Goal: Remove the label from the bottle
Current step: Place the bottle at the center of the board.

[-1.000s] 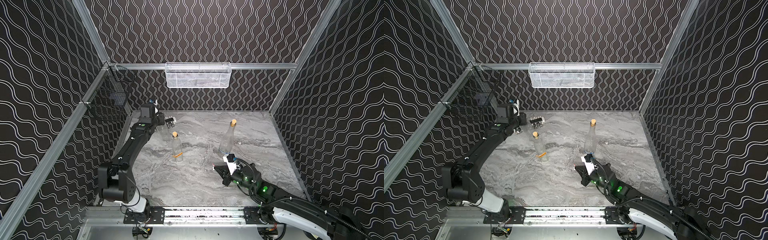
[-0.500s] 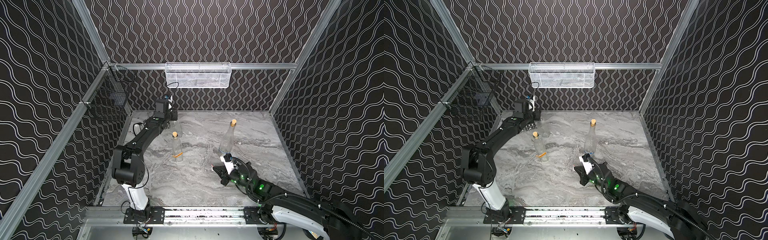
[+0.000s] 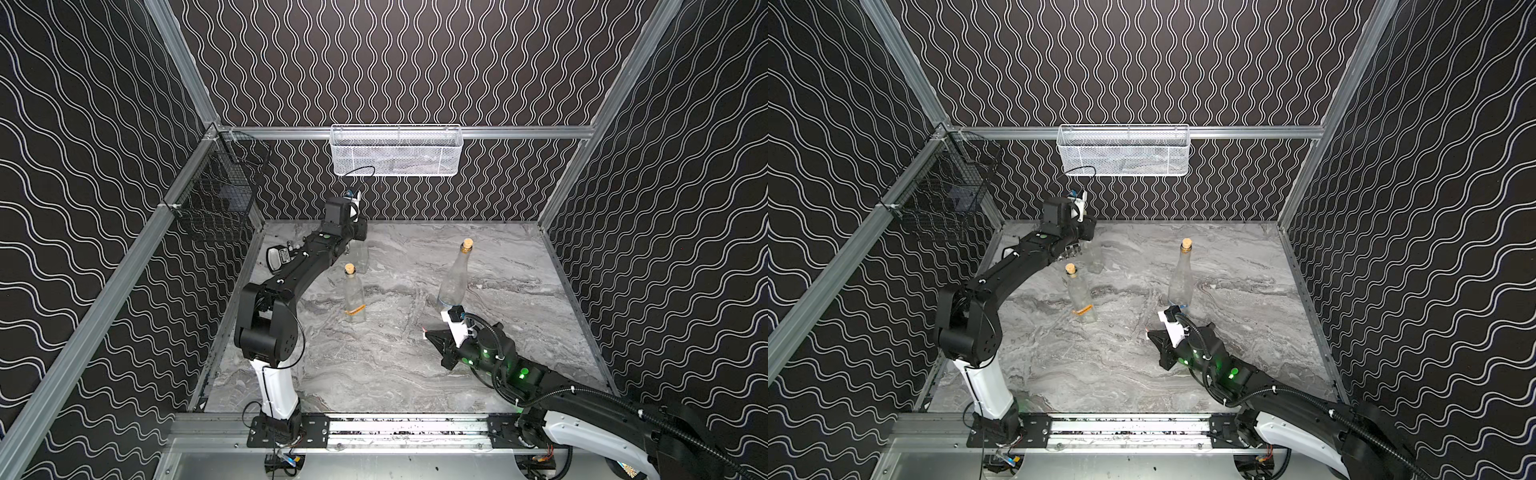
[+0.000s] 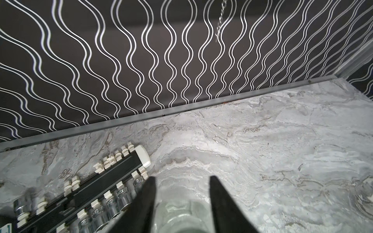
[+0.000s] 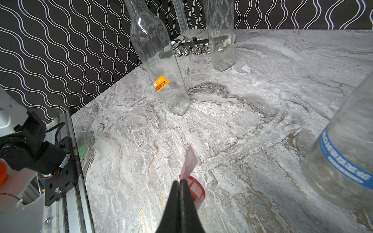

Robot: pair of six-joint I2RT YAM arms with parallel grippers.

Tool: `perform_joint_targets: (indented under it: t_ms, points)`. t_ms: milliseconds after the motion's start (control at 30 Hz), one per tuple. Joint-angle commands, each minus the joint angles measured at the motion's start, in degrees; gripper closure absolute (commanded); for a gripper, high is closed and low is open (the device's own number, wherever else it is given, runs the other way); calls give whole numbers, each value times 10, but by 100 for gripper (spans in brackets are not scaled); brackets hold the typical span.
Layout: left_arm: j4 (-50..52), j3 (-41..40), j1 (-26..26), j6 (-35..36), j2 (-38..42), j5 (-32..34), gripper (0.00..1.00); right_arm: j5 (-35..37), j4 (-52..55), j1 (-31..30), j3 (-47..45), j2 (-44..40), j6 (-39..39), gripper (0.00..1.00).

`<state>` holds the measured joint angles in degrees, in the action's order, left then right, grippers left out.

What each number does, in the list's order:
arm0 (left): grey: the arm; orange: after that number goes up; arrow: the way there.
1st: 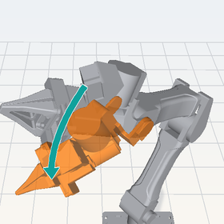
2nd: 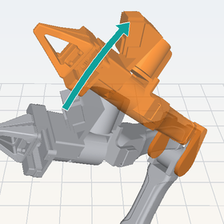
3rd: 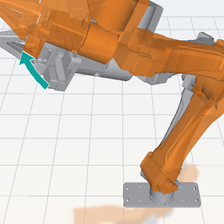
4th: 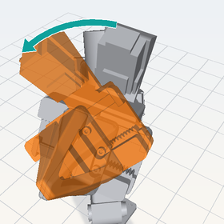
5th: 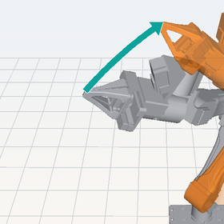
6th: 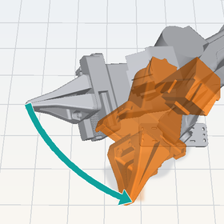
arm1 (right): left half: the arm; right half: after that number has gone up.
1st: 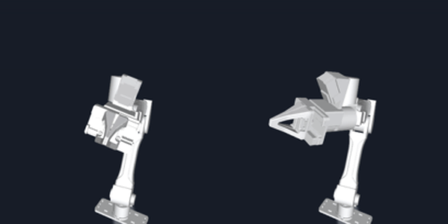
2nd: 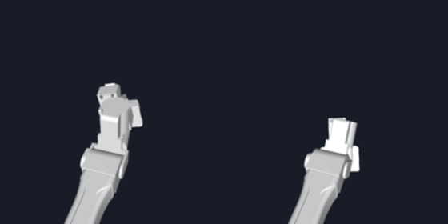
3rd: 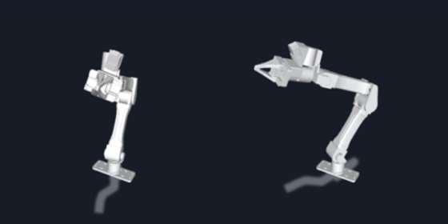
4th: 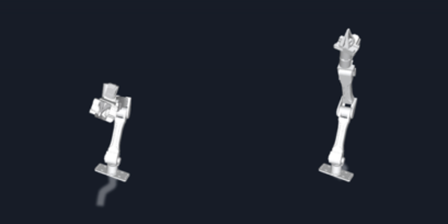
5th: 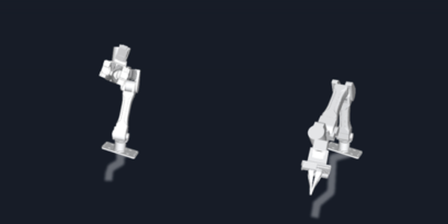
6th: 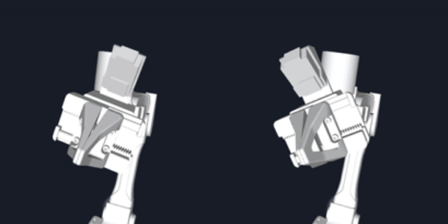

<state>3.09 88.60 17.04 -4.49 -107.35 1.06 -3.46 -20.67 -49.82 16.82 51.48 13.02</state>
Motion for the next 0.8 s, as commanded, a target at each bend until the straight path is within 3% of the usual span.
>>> perform_joint_targets:
  t_ms: [0,433,567,767]
  points:
    - [-1,8,1,8,-1,-2,44,3,-9,0,5,-1,1,100]
    - [-5,20,1,37,34,-10,8,-15,21,0,11,-13,5,100]
    - [1,25,1,60,72,6,1,-47,57,0,29,-12,4,100]
    - [-11,14,-6,115,162,46,1,-121,115,-2,49,2,30,100]
